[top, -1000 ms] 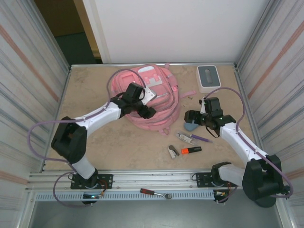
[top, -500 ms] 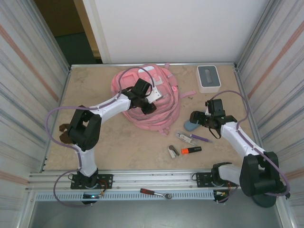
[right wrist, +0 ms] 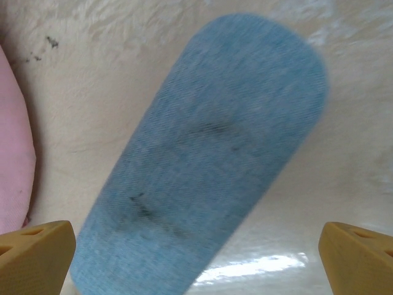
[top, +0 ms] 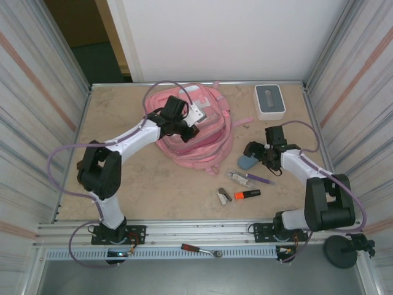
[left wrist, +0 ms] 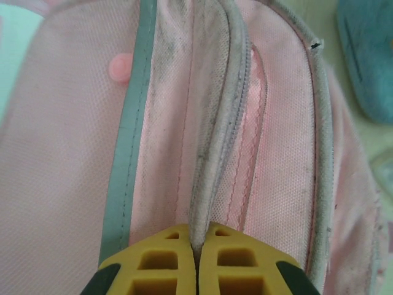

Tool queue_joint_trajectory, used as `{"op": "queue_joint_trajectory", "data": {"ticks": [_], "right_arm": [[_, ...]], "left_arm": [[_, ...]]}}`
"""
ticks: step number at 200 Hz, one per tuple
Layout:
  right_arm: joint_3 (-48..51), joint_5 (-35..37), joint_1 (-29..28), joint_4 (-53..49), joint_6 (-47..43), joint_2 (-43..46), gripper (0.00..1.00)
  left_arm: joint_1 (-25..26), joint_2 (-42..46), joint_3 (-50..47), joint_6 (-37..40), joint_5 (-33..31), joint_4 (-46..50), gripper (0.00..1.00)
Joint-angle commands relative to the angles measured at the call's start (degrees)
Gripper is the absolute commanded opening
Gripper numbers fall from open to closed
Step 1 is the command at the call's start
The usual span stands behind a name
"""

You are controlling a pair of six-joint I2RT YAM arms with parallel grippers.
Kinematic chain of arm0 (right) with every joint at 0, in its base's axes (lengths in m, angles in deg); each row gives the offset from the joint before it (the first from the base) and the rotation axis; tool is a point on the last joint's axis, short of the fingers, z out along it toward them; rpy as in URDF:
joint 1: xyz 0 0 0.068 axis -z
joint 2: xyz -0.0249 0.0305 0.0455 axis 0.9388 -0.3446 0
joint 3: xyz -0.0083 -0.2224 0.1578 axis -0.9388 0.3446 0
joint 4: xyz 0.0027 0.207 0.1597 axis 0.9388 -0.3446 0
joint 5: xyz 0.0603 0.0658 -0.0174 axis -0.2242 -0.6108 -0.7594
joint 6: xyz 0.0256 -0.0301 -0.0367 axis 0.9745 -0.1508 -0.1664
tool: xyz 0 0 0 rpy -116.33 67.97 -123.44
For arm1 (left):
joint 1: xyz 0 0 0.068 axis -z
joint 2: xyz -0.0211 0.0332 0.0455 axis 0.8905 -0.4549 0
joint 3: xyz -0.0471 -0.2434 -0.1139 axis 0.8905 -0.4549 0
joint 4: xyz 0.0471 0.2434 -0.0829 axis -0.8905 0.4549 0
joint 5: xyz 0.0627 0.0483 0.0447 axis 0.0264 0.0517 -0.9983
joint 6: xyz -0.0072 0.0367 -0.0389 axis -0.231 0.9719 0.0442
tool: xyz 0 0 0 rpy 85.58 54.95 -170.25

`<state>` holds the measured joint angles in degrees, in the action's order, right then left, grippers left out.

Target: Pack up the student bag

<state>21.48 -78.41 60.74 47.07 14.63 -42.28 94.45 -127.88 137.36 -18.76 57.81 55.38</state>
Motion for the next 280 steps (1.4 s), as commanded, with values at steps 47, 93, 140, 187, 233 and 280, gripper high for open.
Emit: {"op": "queue_joint_trajectory", "data": {"ticks": [47,93,140,187,233,280], "right_arm": [[-9.61,14.60,-9.61,1.00,4.18,-12.77,0.94],[-10.10,18.33,-11.11,2.45,3.75,-17.25,0.78],[-9.70,19.40,-10.82,2.59,0.89,-14.93,0.50],[-9.78,12.62,-10.69,2.64,-6.45,-1.48,0.38],[-16.30,-2.65,-20.13,9.03,-1.41,-1.17,0.38],[-29.79,-9.78,-24.38,15.41,10.59,-17.82,0.39]], "left_arm": [[-0.87,2.54,0.67,-4.54,1.06,-5.43,0.00],[-3.23,5.16,0.13,-9.38,0.23,-7.25,0.00],[-4.11,7.48,-0.89,-13.28,-1.14,-8.45,0.00],[-11.00,10.00,-1.61,-24.91,10.84,-14.08,0.00],[-15.42,7.15,5.78,-30.43,20.64,-13.69,0.00],[-15.77,2.57,15.23,-33.35,23.63,-11.08,0.00]]}}
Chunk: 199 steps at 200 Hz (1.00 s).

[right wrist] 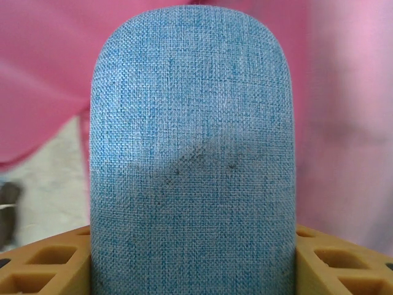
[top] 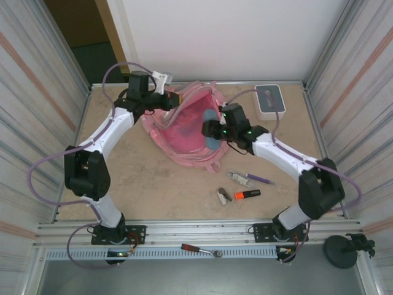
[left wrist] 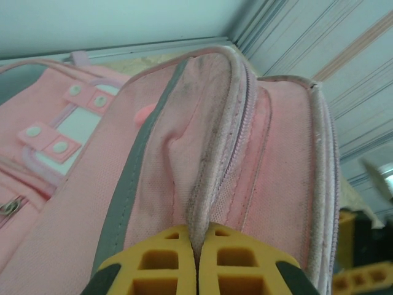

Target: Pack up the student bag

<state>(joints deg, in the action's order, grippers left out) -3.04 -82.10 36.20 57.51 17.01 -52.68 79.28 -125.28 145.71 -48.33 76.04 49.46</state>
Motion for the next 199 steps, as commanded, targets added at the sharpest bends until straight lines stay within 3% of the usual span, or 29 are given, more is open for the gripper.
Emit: {"op": "queue_joint_trajectory", "data": {"ticks": [1,32,66,93,113,139,169,199], "right_arm": [[-5.59,-6.17,0.16,5.02,8.43,-7.79,0.39],[-16.12,-3.65,0.24,4.74,12.98,-18.41,0.41],[-23.41,4.05,0.65,9.41,21.91,-28.12,0.49],[-32.57,1.55,0.60,6.87,21.09,-34.42,0.71],[-29.46,-0.26,0.95,6.85,18.09,-32.40,0.80],[-22.54,-2.59,1.68,9.87,17.39,-29.46,0.84],[-21.26,-5.39,1.22,12.26,17.69,-31.02,0.67],[-24.48,-6.23,1.31,13.35,17.70,-33.81,0.39]], "left_arm": [[-0.61,-0.12,7.08,-3.85,5.53,-5.12,0.00],[-0.68,-2.77,12.19,-6.04,8.44,-4.98,0.00],[-0.69,-4.68,15.82,-6.79,9.94,-4.20,0.00],[-0.80,-4.87,16.14,-6.65,10.26,-3.77,0.00],[-0.78,-4.43,15.38,-6.00,10.14,-3.78,0.00],[-0.78,-4.08,13.82,-6.12,10.08,-4.90,0.00],[-0.78,-3.92,12.88,-5.94,9.96,-5.08,0.00],[-0.78,-3.81,12.14,-5.93,9.96,-5.08,0.00]]}}
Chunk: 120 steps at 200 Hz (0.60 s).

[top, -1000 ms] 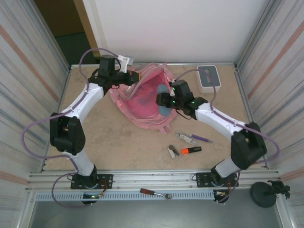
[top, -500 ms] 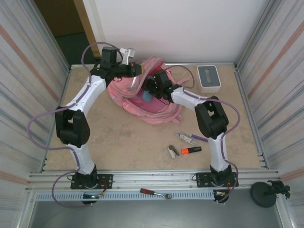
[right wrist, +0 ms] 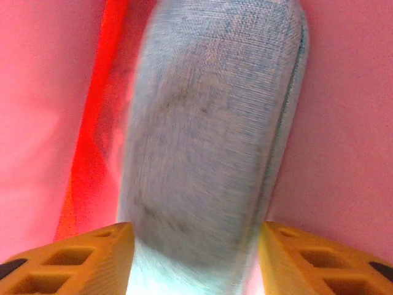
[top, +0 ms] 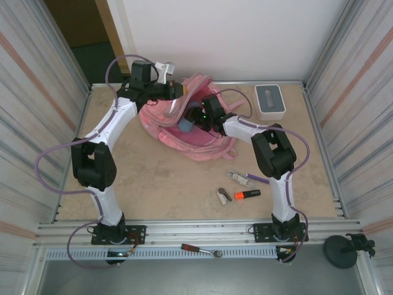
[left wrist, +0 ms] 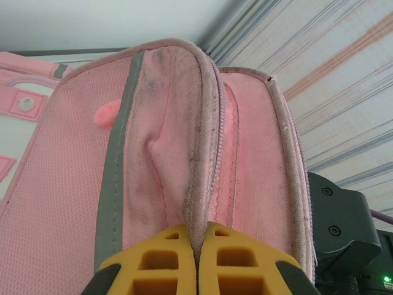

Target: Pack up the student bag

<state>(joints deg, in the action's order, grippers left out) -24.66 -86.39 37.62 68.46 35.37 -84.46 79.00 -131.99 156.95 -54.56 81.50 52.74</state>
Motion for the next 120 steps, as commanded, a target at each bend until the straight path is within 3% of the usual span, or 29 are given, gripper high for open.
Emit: {"op": "queue_joint_trajectory", "data": {"ticks": [1,25,60,96,120], "right_arm": [[-3.08,-1.97,-0.16,2.40,-0.71,-2.26,0.38],[-8.85,-3.78,-0.58,2.39,-0.74,-5.99,0.28],[-15.94,-8.51,-0.63,-0.87,-3.07,-9.19,0.36],[-0.98,-8.54,1.48,0.39,-8.03,2.90,0.58],[10.36,-8.55,2.86,0.80,-13.67,14.74,0.65]], "left_arm": [[-0.50,2.90,0.90,0.30,4.49,-8.32,0.00],[-0.46,3.18,-0.32,0.45,4.48,-8.66,0.00],[-0.49,3.31,-1.17,0.08,4.48,-8.89,0.00],[-0.67,3.62,-1.75,0.46,3.40,-8.91,0.00],[-1.11,3.25,-1.90,0.30,3.79,-8.89,0.00]]}}
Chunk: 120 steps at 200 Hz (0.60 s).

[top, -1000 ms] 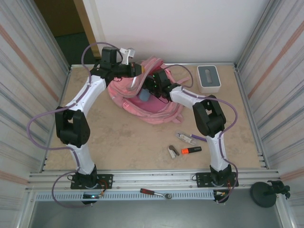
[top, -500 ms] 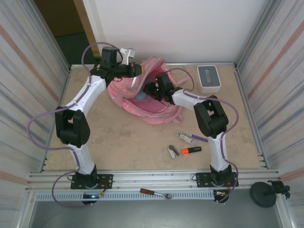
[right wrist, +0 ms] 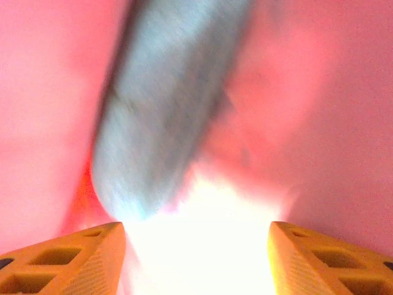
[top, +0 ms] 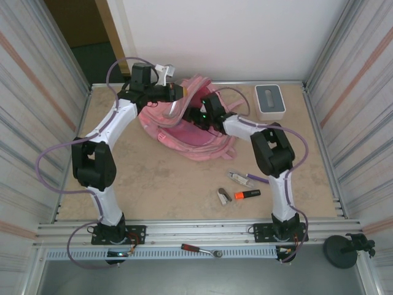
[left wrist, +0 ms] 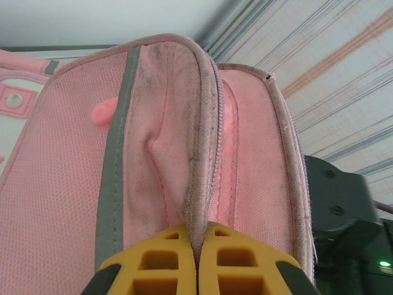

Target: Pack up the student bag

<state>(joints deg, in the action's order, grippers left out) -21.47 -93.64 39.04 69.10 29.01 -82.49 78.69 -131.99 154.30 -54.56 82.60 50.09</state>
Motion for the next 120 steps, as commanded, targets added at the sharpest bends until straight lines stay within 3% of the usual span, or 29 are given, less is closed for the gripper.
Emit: {"op": "queue_joint_trajectory", "data": {"ticks": [1,29,69,94,120], "right_arm": [[7.55,-1.26,1.49,0.00,-7.62,13.25,0.65],[15.24,2.70,1.98,-9.92,-16.70,25.47,0.69],[26.75,17.90,0.57,-30.25,-25.28,38.69,0.74],[32.14,24.95,-2.68,-36.29,-27.05,42.36,0.82],[32.82,27.35,-5.35,-39.46,-26.91,40.22,0.86]], "left_arm": [[-0.80,3.25,0.73,0.34,2.65,-6.25,0.00],[-0.89,3.75,-0.05,1.20,2.78,-5.76,0.00],[-1.05,5.68,-4.92,2.57,2.02,-6.97,0.00],[-1.16,5.60,-6.69,3.17,2.07,-7.04,0.00],[-1.16,5.43,-7.70,3.96,2.07,-6.68,0.00]]}}
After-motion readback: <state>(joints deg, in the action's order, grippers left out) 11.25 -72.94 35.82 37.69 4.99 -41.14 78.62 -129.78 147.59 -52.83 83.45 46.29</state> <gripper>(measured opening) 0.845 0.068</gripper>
